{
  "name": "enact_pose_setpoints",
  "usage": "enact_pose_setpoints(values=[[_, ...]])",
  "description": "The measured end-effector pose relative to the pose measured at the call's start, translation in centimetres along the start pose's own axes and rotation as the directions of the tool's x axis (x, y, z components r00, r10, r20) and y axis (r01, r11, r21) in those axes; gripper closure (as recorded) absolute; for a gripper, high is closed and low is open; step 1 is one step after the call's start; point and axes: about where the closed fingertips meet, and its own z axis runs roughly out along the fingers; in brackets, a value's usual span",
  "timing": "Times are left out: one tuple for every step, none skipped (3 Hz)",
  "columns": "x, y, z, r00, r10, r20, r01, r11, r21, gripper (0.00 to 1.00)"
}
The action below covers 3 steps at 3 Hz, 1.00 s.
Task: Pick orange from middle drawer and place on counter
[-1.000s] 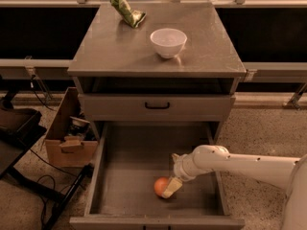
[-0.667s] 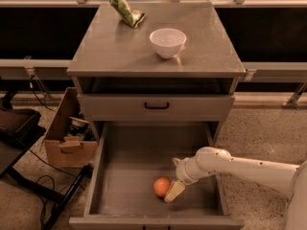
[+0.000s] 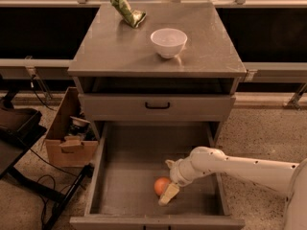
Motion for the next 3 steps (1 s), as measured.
enact_pose_setpoints(values=[[-3.41, 2.49, 3.74, 0.999, -0.01, 0.032, 0.011, 0.9993, -0.034, 0.18], [-3.84, 2.44, 4.29, 0.999, -0.013, 0.033, 0.014, 0.9995, -0.029, 0.22], [-3.84, 2.45, 4.28, 0.999, -0.013, 0.033, 0.014, 0.9995, -0.029, 0.0]])
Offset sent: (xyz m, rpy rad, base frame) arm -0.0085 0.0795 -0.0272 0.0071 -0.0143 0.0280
